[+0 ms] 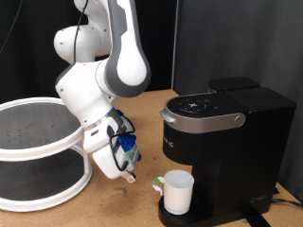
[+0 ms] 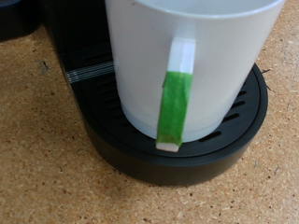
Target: Make a cup of coffee with the keurig machine
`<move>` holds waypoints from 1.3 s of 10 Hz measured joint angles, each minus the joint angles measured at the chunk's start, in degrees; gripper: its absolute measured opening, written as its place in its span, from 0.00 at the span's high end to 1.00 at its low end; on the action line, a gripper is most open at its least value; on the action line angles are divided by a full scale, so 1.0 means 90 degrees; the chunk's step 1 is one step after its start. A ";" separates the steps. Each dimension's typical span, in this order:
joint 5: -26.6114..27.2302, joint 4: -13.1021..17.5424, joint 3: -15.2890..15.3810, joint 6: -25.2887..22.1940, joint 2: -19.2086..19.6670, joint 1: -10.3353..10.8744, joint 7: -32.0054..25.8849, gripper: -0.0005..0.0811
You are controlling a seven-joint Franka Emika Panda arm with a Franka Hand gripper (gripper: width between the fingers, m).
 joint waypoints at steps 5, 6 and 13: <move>0.0454 -0.0156 -0.0200 -0.0142 -0.0582 -0.0155 -0.0691 0.01; 0.0298 -0.0191 -0.0260 -0.0218 -0.0838 -0.0218 -0.0479 0.01; -0.1450 -0.0094 -0.0454 -0.1330 -0.2420 -0.0743 0.1670 0.01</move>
